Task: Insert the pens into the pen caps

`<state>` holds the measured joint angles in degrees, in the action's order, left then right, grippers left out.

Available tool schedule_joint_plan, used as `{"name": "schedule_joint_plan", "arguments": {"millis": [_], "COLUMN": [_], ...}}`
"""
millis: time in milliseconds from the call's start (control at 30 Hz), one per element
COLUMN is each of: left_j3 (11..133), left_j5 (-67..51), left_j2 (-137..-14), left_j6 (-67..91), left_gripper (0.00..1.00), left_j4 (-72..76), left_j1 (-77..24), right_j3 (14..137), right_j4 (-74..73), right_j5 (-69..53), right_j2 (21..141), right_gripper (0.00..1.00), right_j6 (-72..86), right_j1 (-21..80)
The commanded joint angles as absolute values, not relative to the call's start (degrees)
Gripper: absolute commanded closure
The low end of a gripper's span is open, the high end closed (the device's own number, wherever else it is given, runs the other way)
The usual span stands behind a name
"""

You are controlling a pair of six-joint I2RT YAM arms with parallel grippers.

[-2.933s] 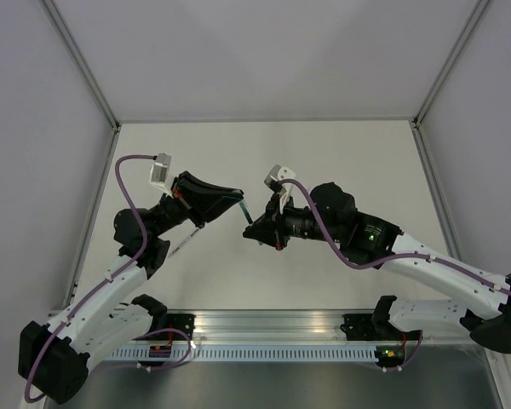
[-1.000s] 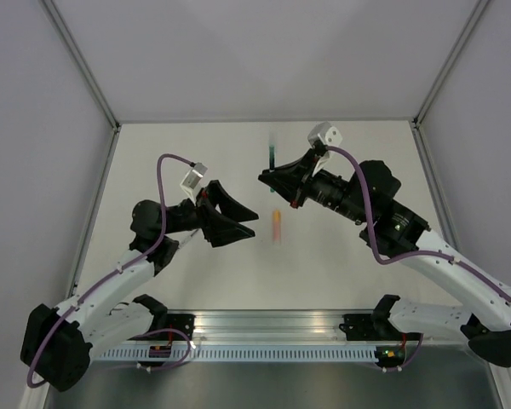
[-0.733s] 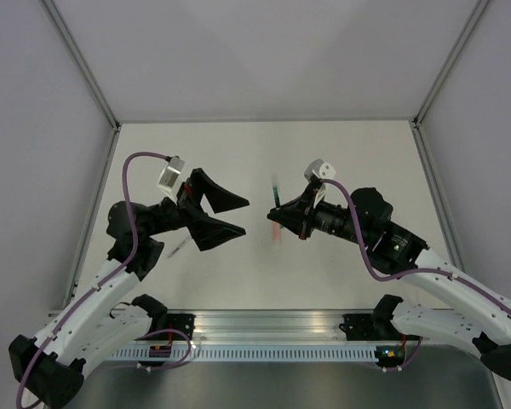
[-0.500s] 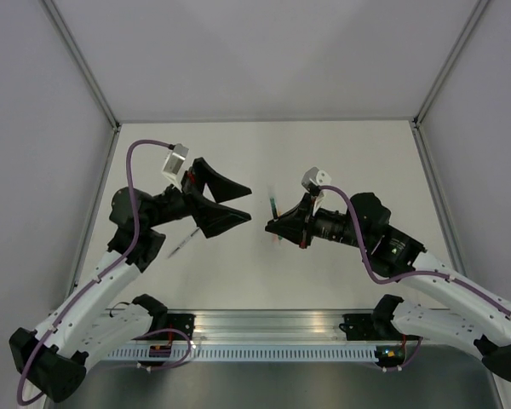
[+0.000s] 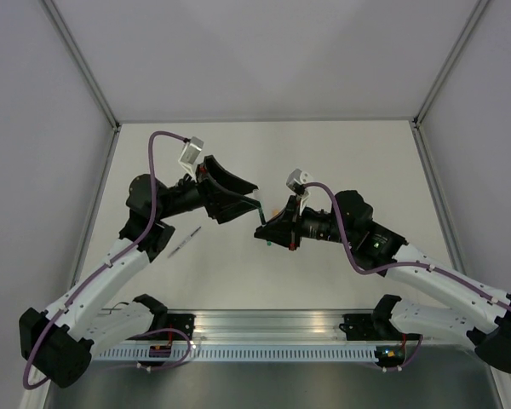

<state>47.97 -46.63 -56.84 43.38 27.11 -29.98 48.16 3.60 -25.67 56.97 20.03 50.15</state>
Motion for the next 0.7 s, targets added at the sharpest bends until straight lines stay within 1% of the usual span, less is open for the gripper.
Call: {"name": "schedule_joint_plan", "arguments": {"millis": [0, 167, 200, 267, 300, 367, 467, 500, 567, 667], "left_j3": [48.43, 47.73, 47.38, 46.58, 46.41, 45.97, 45.18, 45.00, 44.30, 42.19], "left_j5": [-47.81, -48.78, -48.87, -48.87, -48.87, -49.22, -50.01, -50.36, -50.36, -50.27], "left_j2": [-56.86, -57.74, -57.74, -57.74, -57.83, -58.18, -58.36, -58.27, -57.84, -57.31], "left_j6": [43.24, 43.86, 44.12, 44.47, 44.65, 45.26, 46.05, 46.05, 46.05, 47.54], "left_gripper": [0.26, 0.34, 0.40, 0.48, 0.54, 0.57, 0.66, 0.79, 0.97, 0.98], "left_j4": [32.69, 33.04, 33.48, 34.19, 34.19, 34.89, 35.68, 35.77, 35.77, 37.61], "left_j1": [-29.88, -29.88, -29.88, -29.88, -29.88, -29.88, -29.88, -29.97, -29.97, -29.97], "right_j3": [47.90, 48.34, 48.25, 48.34, 48.43, 49.04, 49.66, 49.75, 50.71, 52.20], "right_j4": [8.00, 8.52, 8.70, 9.31, 9.49, 9.49, 9.58, 9.49, 8.71, 7.29], "right_j5": [-26.54, -26.37, -26.37, -26.28, -26.37, -26.54, -26.63, -26.37, -26.02, -22.78], "right_j2": [57.92, 57.83, 57.92, 58.36, 58.62, 59.23, 60.12, 60.03, 60.29, 60.12], "right_gripper": [1.00, 1.00, 1.00, 1.00, 1.00, 1.00, 1.00, 1.00, 1.00, 1.00], "right_j6": [21.62, 22.32, 22.59, 22.85, 23.03, 23.12, 23.38, 23.38, 23.03, 22.41], "right_j1": [50.62, 50.97, 50.98, 51.15, 51.07, 51.24, 51.24, 51.24, 51.24, 51.24]}}
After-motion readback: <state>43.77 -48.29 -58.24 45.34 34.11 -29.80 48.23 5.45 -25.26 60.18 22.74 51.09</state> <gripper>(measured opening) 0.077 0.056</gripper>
